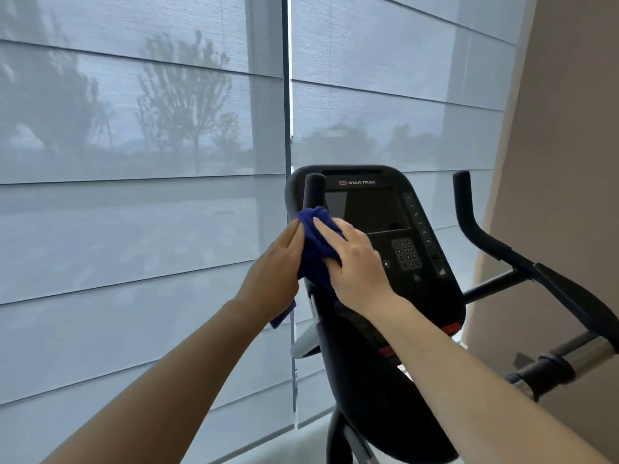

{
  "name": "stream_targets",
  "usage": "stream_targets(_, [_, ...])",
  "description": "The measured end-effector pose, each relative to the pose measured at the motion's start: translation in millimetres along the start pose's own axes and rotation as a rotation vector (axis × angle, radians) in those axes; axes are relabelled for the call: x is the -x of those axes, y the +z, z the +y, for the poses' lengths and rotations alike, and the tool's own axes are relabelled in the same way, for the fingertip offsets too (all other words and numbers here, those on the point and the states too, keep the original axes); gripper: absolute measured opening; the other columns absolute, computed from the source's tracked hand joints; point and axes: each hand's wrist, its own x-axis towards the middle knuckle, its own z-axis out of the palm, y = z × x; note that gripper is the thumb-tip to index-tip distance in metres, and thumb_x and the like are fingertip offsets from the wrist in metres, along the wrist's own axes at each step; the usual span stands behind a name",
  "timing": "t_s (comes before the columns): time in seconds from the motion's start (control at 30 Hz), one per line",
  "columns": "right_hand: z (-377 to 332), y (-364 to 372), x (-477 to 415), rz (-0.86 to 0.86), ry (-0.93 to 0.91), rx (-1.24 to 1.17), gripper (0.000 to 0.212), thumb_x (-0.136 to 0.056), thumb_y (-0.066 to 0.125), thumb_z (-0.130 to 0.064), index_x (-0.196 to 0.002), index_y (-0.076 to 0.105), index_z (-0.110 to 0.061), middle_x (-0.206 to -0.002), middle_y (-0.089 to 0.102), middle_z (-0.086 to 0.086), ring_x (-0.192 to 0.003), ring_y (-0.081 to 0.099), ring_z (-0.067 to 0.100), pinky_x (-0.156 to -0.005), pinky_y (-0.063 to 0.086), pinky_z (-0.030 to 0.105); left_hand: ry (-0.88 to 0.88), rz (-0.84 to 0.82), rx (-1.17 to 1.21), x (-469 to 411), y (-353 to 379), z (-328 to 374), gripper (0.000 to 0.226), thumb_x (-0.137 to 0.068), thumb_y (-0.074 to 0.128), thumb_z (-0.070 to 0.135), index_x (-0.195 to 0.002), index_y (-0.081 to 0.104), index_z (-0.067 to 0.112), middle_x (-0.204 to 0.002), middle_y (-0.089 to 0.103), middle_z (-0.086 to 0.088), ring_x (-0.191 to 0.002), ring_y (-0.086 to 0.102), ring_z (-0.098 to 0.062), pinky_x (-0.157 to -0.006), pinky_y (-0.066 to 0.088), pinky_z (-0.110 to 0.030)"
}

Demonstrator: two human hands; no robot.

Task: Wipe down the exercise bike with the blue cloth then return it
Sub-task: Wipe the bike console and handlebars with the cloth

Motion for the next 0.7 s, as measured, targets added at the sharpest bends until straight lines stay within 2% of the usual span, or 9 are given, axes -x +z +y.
stream_targets(0.07, [2, 2, -32, 0.098, -0.058, 0.018, 0.056, -0.091, 0.049, -0.01, -0.142, 0.034, -0.028, -0.145, 0.038, 0.002, -0.13, 0.035, 0.026, -0.096, 0.04, 0.053, 0.041, 0.089, -0.05, -25, -7, -6, 0.07, -0.085, 0.046, -0.005, -0.146, 0.016, 0.011, -0.149, 0.031, -0.003, -0.125, 0.044, -0.02, -0.089, 0.042, -0.022])
stream_targets(0.13, [5, 7, -61, 0.15, -0.087, 0.061, 0.057, -0.092, 0.049, -0.012, -0.143, 0.032, -0.029, -0.147, 0.035, 0.001, -0.132, 0.032, 0.024, -0.097, 0.038, 0.054, 0.064, 0.16, -0.064, -50, -9, -13, 0.07, -0.087, 0.044, -0.003, -0.147, 0.01, 0.006, -0.154, 0.02, -0.006, -0.136, 0.031, -0.02, -0.104, 0.037, -0.026])
stream_targets(0.23, [14, 21, -86, 0.063, -0.093, 0.15, 0.064, -0.091, 0.049, -0.015, -0.146, 0.021, -0.032, -0.155, 0.018, -0.001, -0.141, 0.017, 0.021, -0.103, 0.033, 0.052, 0.026, 0.108, -0.01, -76, 1, -25, 0.066, -0.092, 0.041, 0.001, -0.147, 0.004, 0.005, -0.156, 0.013, -0.009, -0.143, 0.016, -0.019, -0.116, 0.02, -0.03])
stream_targets(0.3, [24, 32, -89, -0.008, -0.106, 0.134, 0.066, -0.091, 0.05, -0.011, -0.147, 0.021, -0.031, -0.158, 0.005, -0.002, -0.144, 0.002, 0.022, -0.109, 0.027, 0.051, -0.011, 0.024, 0.146, -79, 13, -34, 0.069, -0.09, 0.04, -0.001, -0.148, 0.004, 0.011, -0.155, 0.017, -0.007, -0.139, 0.025, -0.016, -0.112, 0.024, -0.021])
stream_targets(0.4, [35, 38, -88, -0.011, -0.161, 0.051, 0.064, -0.089, 0.05, -0.005, -0.144, 0.03, -0.029, -0.158, 0.004, -0.003, -0.145, -0.001, 0.023, -0.115, 0.019, 0.044, -0.045, -0.006, 0.302, -72, 28, -44, 0.073, -0.088, 0.036, -0.002, -0.148, 0.004, 0.023, -0.153, 0.024, 0.004, -0.132, 0.034, -0.007, -0.102, 0.03, -0.008])
stream_targets(0.57, [36, 37, -83, 0.017, -0.169, -0.029, 0.062, -0.085, 0.05, -0.002, -0.141, 0.039, -0.026, -0.157, 0.014, -0.002, -0.144, 0.006, 0.023, -0.114, 0.007, 0.027, -0.045, 0.002, 0.299, -66, 29, -53, 0.07, -0.085, 0.033, -0.003, -0.146, 0.016, 0.027, -0.146, 0.035, 0.009, -0.121, 0.045, -0.006, -0.095, 0.039, -0.011])
stream_targets(0.63, [37, 34, -80, 0.003, -0.172, -0.038, 0.061, -0.084, 0.05, -0.002, -0.14, 0.042, -0.026, -0.156, 0.018, -0.001, -0.143, 0.01, 0.024, -0.115, 0.009, 0.03, -0.037, -0.01, 0.297, -61, 27, -53, 0.068, -0.085, 0.033, -0.002, -0.146, 0.019, 0.027, -0.144, 0.037, 0.01, -0.119, 0.046, -0.007, -0.095, 0.04, -0.014])
stream_targets(0.7, [39, 32, -75, -0.004, -0.168, -0.052, 0.06, -0.084, 0.051, -0.004, -0.139, 0.043, -0.026, -0.155, 0.021, -0.001, -0.142, 0.015, 0.022, -0.117, 0.015, 0.034, -0.023, -0.025, 0.307, -55, 27, -51, 0.068, -0.085, 0.032, -0.003, -0.145, 0.021, 0.026, -0.145, 0.035, 0.011, -0.12, 0.045, -0.006, -0.094, 0.039, -0.011])
